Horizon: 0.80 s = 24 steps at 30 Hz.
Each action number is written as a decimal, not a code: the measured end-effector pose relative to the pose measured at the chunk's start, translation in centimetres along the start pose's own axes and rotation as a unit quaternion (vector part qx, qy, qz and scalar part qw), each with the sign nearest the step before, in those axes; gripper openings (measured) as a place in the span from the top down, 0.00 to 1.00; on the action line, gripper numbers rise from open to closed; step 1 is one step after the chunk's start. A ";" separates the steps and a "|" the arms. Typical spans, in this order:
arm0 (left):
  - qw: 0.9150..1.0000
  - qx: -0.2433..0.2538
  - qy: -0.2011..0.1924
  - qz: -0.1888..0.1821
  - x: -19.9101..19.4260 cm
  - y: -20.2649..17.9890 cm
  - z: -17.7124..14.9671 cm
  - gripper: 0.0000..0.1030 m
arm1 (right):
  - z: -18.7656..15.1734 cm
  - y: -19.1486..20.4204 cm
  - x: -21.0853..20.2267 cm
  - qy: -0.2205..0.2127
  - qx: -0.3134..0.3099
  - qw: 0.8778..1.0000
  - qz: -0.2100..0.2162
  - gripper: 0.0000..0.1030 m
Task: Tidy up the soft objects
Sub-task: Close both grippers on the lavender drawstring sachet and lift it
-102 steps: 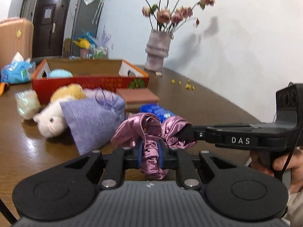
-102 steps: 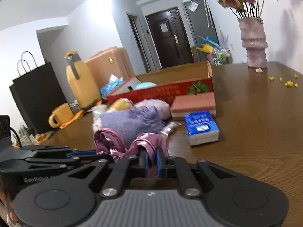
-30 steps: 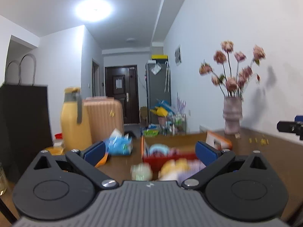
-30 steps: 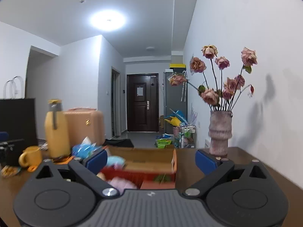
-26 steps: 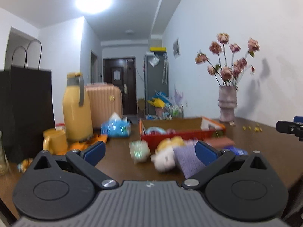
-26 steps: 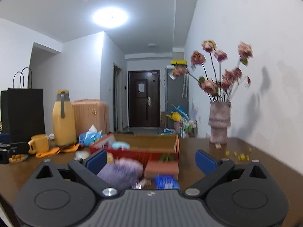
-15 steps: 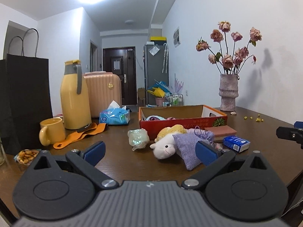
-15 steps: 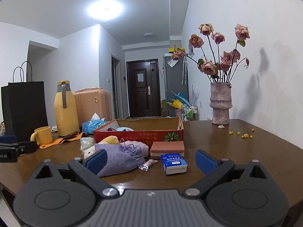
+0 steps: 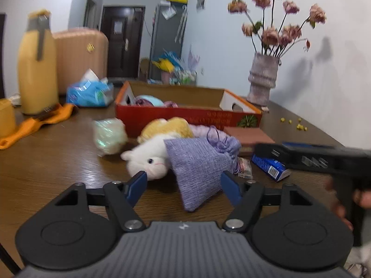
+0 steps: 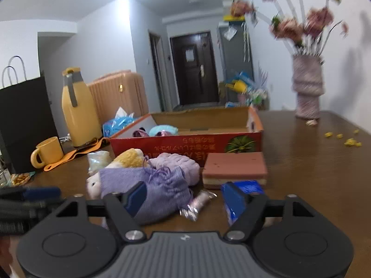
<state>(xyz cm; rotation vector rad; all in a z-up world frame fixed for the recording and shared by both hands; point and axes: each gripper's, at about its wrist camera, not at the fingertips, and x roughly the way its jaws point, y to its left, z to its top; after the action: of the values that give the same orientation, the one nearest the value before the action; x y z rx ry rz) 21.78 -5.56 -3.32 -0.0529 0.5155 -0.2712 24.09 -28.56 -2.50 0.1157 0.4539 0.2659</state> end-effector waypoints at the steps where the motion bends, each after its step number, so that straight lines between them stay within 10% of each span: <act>1: 1.000 -0.003 0.008 -0.004 0.8 0.0 0.1 0.37 | 0.4 -0.2 1.2 0.006 0.002 1.000 0.005 0.31; 5: 0.999 -0.024 0.033 -0.029 3.1 0.7 0.3 0.65 | 1.4 -0.5 5.9 0.034 0.010 0.999 0.026 0.36; 8: 0.998 -0.034 0.035 -0.040 3.7 1.2 0.2 0.88 | 1.3 -0.7 8.0 0.061 0.023 0.997 0.051 0.70; 16: 0.998 -0.032 0.006 -0.061 -1.7 1.0 0.8 0.93 | 1.4 0.1 4.1 0.049 0.049 0.992 0.107 0.90; 24: 0.993 -0.064 0.066 -0.072 -5.2 0.1 -2.5 0.91 | -2.1 0.4 -4.5 0.082 0.073 0.990 0.093 0.85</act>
<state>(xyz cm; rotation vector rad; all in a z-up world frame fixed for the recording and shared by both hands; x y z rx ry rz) 16.23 -3.96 -2.95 -0.1983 0.6608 -0.3853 19.15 -29.37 -2.37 0.2824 0.6283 0.4273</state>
